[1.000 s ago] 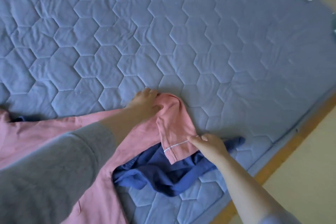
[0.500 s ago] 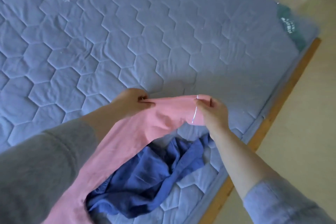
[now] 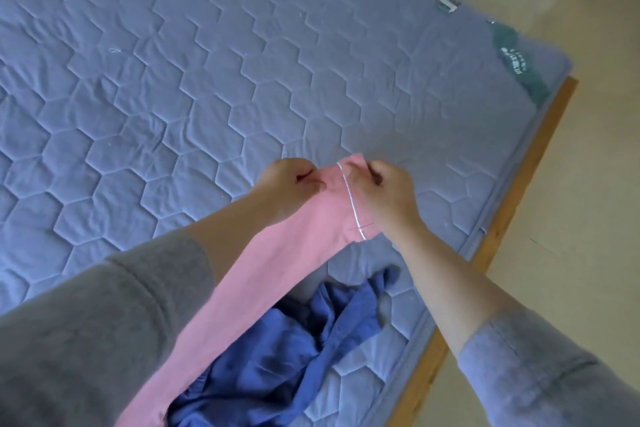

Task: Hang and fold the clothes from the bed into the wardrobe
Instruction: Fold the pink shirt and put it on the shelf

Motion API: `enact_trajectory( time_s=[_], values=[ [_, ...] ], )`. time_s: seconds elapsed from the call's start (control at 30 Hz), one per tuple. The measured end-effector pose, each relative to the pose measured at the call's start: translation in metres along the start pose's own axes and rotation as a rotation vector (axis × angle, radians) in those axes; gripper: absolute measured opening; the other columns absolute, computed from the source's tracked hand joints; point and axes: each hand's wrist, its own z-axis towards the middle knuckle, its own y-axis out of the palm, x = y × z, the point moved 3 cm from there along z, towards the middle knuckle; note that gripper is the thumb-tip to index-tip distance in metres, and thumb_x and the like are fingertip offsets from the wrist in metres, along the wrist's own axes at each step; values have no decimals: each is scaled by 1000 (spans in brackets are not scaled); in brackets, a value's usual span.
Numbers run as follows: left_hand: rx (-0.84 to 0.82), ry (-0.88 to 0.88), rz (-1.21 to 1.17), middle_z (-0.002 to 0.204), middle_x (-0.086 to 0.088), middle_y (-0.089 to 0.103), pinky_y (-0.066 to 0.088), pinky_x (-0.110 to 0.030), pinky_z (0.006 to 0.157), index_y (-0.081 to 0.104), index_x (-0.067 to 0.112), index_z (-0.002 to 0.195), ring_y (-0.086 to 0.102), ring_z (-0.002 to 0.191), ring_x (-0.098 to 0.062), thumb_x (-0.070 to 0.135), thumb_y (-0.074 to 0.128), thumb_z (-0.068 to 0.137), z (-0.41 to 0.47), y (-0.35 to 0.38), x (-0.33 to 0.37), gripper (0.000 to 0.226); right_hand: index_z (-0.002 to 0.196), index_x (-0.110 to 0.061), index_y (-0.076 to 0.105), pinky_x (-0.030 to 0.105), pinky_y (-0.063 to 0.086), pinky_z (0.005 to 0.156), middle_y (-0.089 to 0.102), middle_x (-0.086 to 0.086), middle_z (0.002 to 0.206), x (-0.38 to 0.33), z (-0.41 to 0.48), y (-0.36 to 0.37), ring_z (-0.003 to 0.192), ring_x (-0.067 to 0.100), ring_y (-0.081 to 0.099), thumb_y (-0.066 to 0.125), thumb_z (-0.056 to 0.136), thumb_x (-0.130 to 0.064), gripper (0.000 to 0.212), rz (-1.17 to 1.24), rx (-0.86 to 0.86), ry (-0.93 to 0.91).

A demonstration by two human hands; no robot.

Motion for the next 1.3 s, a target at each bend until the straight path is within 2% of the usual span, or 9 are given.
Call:
enact_trajectory(
  time_s=[0.1, 0.23, 0.43, 0.57, 0.7, 0.83, 0.97, 1.03, 1.3],
  values=[
    [13, -7, -9, 65, 0, 42, 27, -25, 54, 40, 14, 60, 36, 59, -12, 14, 62, 87, -7, -5, 7, 35, 90, -2, 67, 27, 40, 65, 68, 14, 82, 16, -23, -6, 76, 19, 62, 67, 87, -40, 37, 101, -71, 158],
    [7, 22, 20, 75, -6, 52, 31, -16, 52, 58, -2, 82, 40, 61, -10, 10, 56, 85, -18, -17, 24, 12, 84, -23, 69, 38, 52, 88, 70, 0, 95, 30, -53, -1, 99, 18, 65, 64, 91, -33, 13, 151, -251, 316],
    [4, 42, -2, 67, 11, 50, 34, -9, 52, 60, 18, 81, 45, 63, -2, 12, 57, 85, -44, -38, 40, 8, 115, -14, 60, 34, 59, 81, 65, 11, 119, 16, -77, 14, 101, 25, 70, 67, 91, -27, 29, 814, -446, 663],
    [86, 15, -59, 69, 10, 50, 36, -22, 62, 58, 19, 81, 45, 68, -11, 9, 58, 86, -63, -60, 44, 11, 84, -16, 66, 18, 51, 61, 67, 1, 75, -9, -83, 13, 63, 8, 60, 73, 84, -18, 7, 807, -261, 569],
    [162, -26, -114, 71, 7, 54, 38, -19, 54, 65, 16, 88, 47, 63, -9, 21, 61, 89, -91, -85, 40, 6, 67, -22, 68, 21, 36, 56, 54, -16, 55, -40, -94, -3, 53, 3, 43, 70, 85, -11, 21, 666, -15, 367],
    [273, 8, -160, 63, 6, 48, 32, -15, 50, 62, 11, 80, 41, 55, -8, 20, 67, 87, -130, -120, 42, 12, 72, -17, 70, 19, 34, 49, 54, -6, 60, -96, -121, -18, 56, 11, 41, 70, 85, -14, 14, 618, -71, 195],
    [437, 14, -200, 78, -3, 66, 44, -26, 68, 68, 15, 82, 54, 70, -12, 16, 69, 84, -180, -163, 35, 3, 75, -2, 61, 28, 31, 55, 45, 1, 60, -158, -163, -12, 59, 14, 38, 66, 79, -19, 18, 449, -85, -75],
    [492, -9, -172, 74, 5, 64, 39, -13, 62, 70, 14, 83, 51, 64, -3, 16, 69, 84, -211, -180, 24, 3, 77, 2, 59, 30, 31, 58, 45, 4, 63, -184, -189, -1, 61, 14, 38, 63, 78, -17, 19, 442, -120, -150],
    [623, -223, -116, 66, 5, 47, 31, -18, 52, 59, 16, 79, 41, 58, -10, 14, 67, 86, -355, -244, -51, 11, 66, -24, 55, 12, 31, 47, 43, -15, 47, -263, -296, 71, 47, 1, 35, 69, 78, -15, 20, 238, -355, -369]
  ],
)
